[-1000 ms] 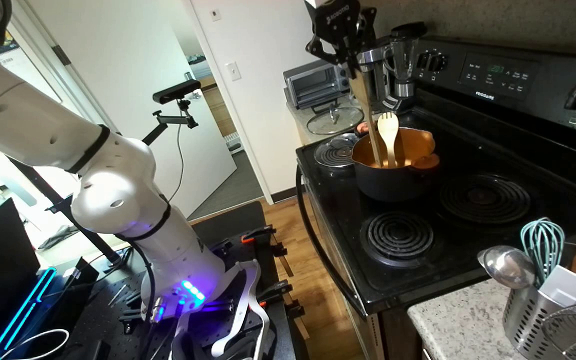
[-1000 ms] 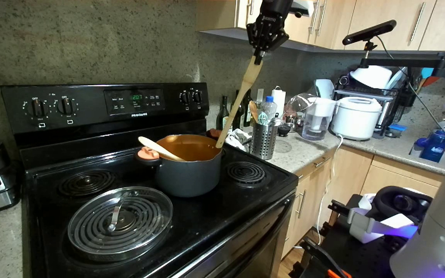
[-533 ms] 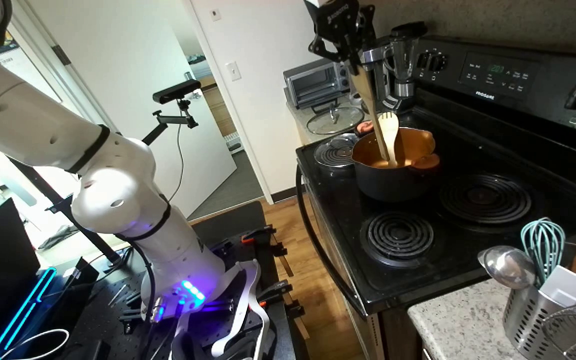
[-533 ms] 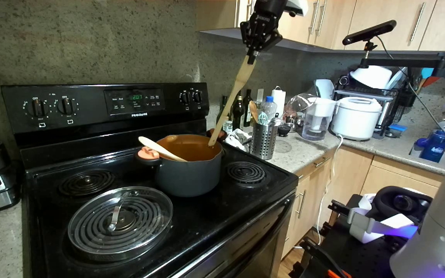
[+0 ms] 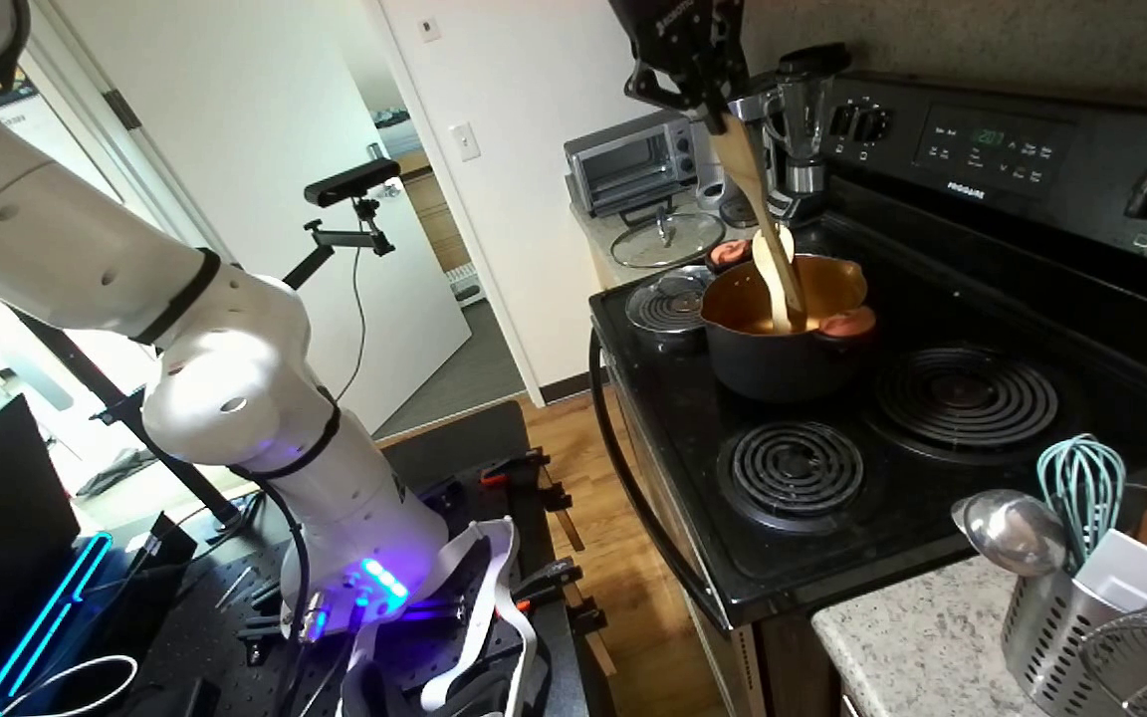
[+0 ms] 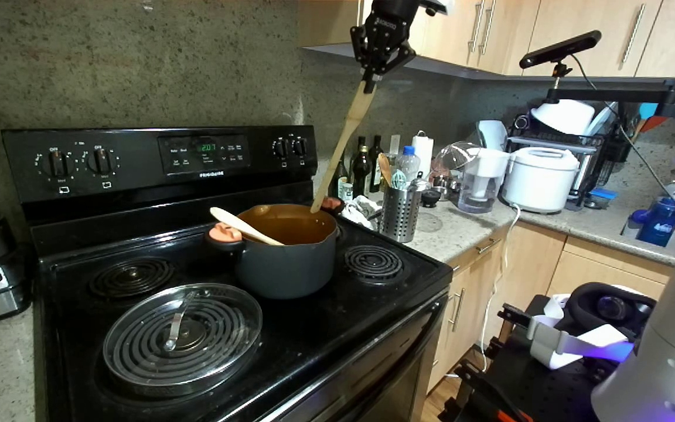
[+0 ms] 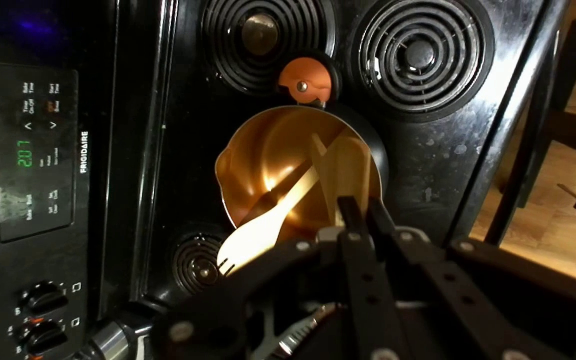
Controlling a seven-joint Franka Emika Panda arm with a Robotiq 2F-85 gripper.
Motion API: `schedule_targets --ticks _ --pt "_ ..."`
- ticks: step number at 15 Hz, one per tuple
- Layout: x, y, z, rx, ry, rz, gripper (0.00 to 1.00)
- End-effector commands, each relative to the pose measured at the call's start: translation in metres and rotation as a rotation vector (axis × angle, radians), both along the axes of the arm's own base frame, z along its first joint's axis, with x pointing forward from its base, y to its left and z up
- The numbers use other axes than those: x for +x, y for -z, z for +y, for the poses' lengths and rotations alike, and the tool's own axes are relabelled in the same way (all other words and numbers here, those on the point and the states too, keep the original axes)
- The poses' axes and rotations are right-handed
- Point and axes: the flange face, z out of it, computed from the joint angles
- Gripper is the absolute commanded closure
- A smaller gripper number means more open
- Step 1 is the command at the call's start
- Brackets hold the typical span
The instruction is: Remove the wooden spatula from the the holder and place it inside the pot on the stove
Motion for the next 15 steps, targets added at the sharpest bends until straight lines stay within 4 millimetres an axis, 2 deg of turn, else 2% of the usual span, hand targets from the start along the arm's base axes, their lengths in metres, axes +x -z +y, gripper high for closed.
schedule_targets --ticks 1,7,8,15 --pt "0.006 0.007 0.007 -0.041 0.004 -0.012 0.98" --pt "0.014 0.024 0.014 -0.051 -0.002 0.020 0.98" --pt "0.010 0.022 0.010 -0.040 -0.015 0.042 0.94" --pt "0.013 0.027 0.011 -0.041 -0.017 0.046 0.94"
